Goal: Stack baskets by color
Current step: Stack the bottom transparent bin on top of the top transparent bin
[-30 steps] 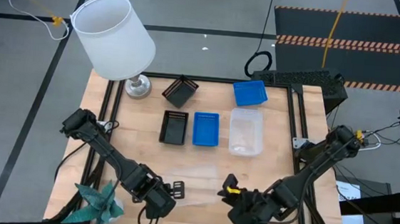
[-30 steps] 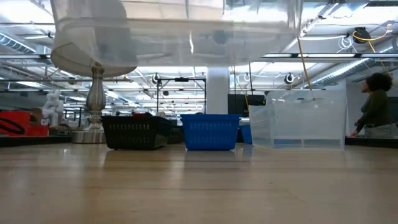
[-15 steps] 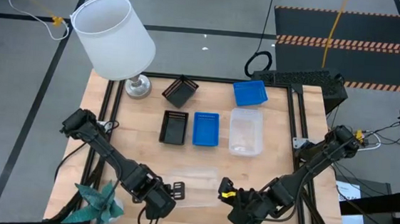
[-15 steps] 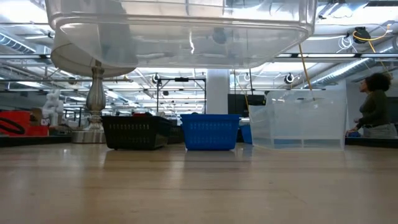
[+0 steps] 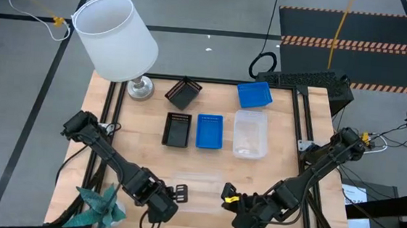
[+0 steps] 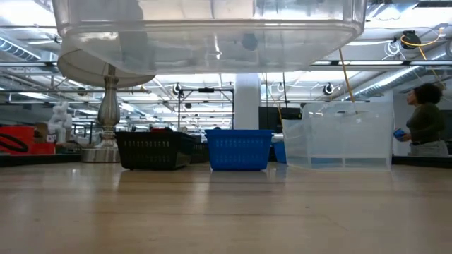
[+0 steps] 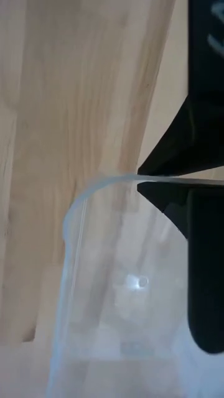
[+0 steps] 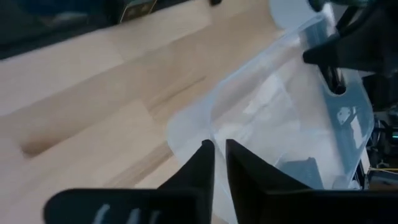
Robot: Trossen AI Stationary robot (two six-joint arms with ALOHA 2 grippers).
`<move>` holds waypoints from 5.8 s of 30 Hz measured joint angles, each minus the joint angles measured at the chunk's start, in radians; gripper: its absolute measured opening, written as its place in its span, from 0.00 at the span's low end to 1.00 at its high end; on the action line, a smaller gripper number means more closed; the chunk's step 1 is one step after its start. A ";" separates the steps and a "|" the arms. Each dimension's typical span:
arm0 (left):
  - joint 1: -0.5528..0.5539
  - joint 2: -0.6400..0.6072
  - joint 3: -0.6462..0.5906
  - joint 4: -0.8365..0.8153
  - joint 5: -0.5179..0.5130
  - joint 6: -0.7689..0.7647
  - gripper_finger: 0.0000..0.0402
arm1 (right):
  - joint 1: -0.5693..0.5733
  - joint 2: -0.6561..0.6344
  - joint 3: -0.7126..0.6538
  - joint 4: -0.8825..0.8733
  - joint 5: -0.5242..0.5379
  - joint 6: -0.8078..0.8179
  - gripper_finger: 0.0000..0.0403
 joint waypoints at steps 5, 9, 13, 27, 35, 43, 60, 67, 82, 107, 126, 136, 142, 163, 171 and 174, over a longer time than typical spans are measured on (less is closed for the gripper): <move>0.005 0.000 0.012 -0.011 0.030 0.010 0.01 | -0.002 0.025 0.000 0.044 0.002 -0.035 0.20; 0.009 0.000 0.012 -0.019 0.036 0.014 0.04 | -0.009 0.035 -0.001 0.042 -0.004 -0.050 0.22; 0.009 -0.001 0.014 -0.023 0.016 0.014 0.04 | -0.016 0.035 -0.001 0.043 -0.063 0.000 0.21; 0.032 -0.005 0.017 -0.053 0.058 0.144 0.02 | -0.027 0.066 -0.001 0.092 -0.124 -0.017 0.27; 0.050 -0.010 0.017 -0.052 0.061 0.108 0.02 | -0.058 0.072 -0.001 0.072 -0.121 -0.001 0.22; 0.048 -0.010 0.017 -0.035 0.043 0.052 0.03 | -0.066 0.071 -0.001 0.056 -0.113 0.086 0.09; 0.037 -0.011 0.015 0.286 0.008 -0.273 0.43 | -0.082 0.026 -0.004 -0.087 -0.092 0.254 0.03; 0.030 -0.048 0.016 0.348 -0.048 -0.294 0.64 | -0.084 -0.019 -0.003 -0.135 -0.068 0.396 0.03; 0.008 -0.166 0.016 0.407 -0.177 -0.500 0.71 | -0.104 -0.063 0.002 -0.134 -0.006 0.529 0.00; 0.055 -0.142 0.014 0.623 -0.189 -0.388 0.84 | -0.142 -0.062 0.000 -0.177 -0.012 0.633 0.01; 0.005 -0.192 0.013 0.646 -0.546 -0.511 0.72 | -0.174 -0.068 0.000 -0.173 0.107 0.707 0.01; 0.008 -0.204 0.014 0.638 -1.022 -0.814 0.64 | -0.175 -0.105 0.000 -0.136 0.334 0.776 0.01; 0.044 -0.203 0.014 0.638 -1.145 -0.787 0.59 | -0.191 -0.105 0.000 -0.098 0.485 0.782 0.01; 0.187 -0.197 0.014 0.598 -1.198 -0.863 0.57 | -0.262 -0.021 -0.001 -0.031 0.645 0.688 0.01; 0.181 -0.196 0.014 0.559 -1.193 -0.893 0.28 | -0.264 -0.015 -0.001 -0.023 0.675 0.675 0.01; 0.177 -0.196 0.014 0.556 -1.194 -0.879 0.14 | -0.264 -0.015 -0.001 -0.023 0.675 0.678 0.01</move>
